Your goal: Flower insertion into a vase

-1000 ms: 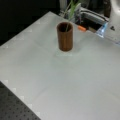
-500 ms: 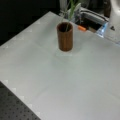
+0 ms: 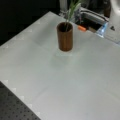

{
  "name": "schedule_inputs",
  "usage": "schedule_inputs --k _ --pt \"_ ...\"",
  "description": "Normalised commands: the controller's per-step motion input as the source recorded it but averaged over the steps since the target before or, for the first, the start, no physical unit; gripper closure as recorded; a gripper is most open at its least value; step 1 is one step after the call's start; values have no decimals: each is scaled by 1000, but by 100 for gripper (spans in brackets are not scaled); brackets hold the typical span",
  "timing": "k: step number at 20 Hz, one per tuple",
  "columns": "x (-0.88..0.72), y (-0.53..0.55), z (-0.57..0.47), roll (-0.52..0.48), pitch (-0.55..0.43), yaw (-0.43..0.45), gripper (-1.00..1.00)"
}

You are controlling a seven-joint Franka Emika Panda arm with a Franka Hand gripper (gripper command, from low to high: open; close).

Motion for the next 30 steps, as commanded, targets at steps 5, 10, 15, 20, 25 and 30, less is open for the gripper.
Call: schedule_inputs --k 5,10,15,20,25,30 --pt "358 -47 -64 -20 239 -211 100" --pt "278 -22 -223 -7 50 -213 100" --pt "280 43 -274 36 -33 -196 100" --pt "331 93 -356 55 -53 -164 100" --pt "275 63 -256 18 -44 -124 100" --pt "252 19 -186 8 -74 -89 100"
